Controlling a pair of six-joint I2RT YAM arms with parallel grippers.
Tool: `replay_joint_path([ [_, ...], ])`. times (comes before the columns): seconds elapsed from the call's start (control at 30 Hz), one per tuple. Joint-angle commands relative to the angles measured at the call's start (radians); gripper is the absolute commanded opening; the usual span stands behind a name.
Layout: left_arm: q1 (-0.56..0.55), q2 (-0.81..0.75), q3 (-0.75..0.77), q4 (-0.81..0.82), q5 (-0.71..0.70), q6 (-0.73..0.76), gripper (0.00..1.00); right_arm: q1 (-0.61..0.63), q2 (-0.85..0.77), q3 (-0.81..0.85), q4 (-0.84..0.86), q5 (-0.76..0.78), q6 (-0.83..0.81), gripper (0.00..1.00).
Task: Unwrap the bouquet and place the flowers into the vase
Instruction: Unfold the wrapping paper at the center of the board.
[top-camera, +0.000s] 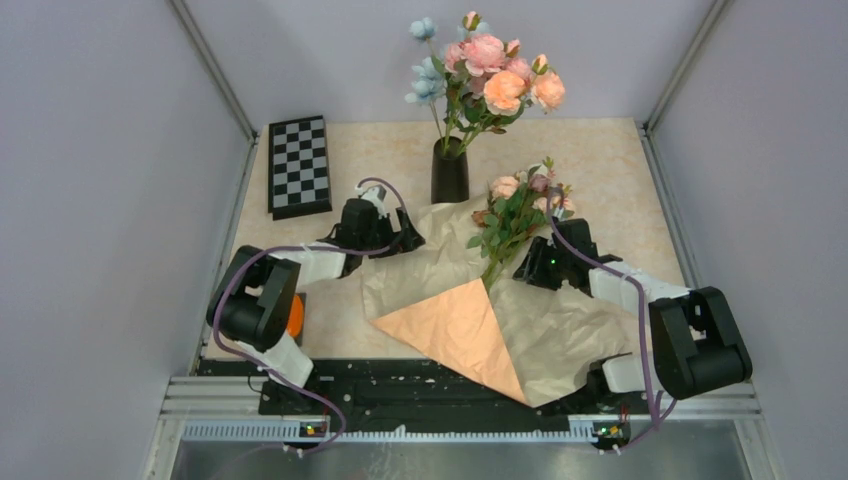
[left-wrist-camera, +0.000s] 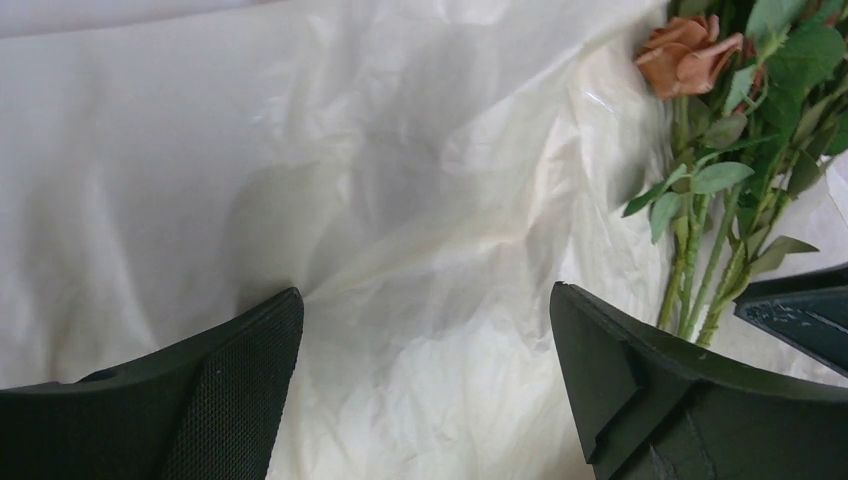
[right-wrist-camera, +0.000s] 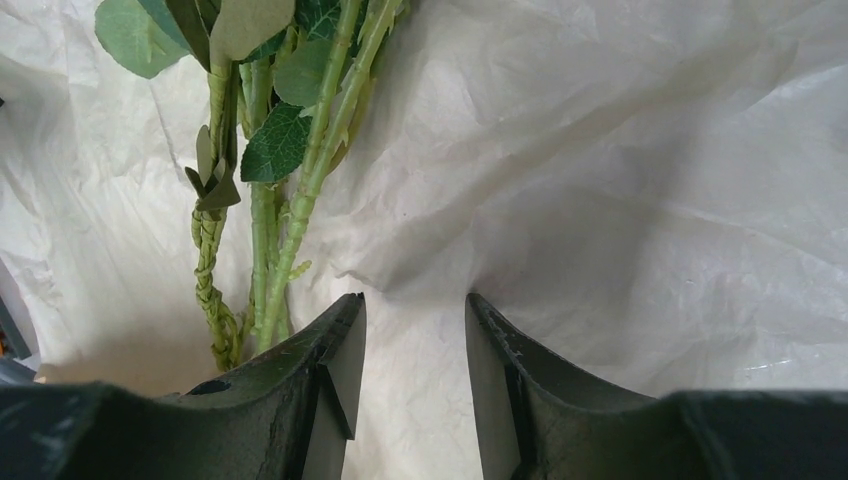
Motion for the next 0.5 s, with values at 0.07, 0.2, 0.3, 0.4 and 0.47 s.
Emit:
replay_joint_path([
  [0.07,0.055,-0.080,-0.054,-0.053,-0.064,0.038,0.97,0.010,-0.012,-0.011,0.015,-0.046,-0.057,0.44],
  [0.2,0.059,-0.133,-0.025,-0.101,-0.008,0.031,0.98,0.013,-0.045,-0.021,0.010,-0.154,-0.094,0.44],
  [0.3,0.060,-0.200,0.026,-0.170,0.030,0.021,0.98,0.023,-0.072,-0.040,0.022,-0.253,-0.090,0.44],
  [0.4,0.060,-0.268,0.079,-0.257,0.040,0.032,0.98,0.038,-0.118,-0.097,0.098,-0.358,-0.040,0.45],
  [0.47,0.060,-0.308,0.089,-0.318,0.047,0.038,0.98,0.049,-0.152,-0.131,0.165,-0.410,-0.004,0.49],
])
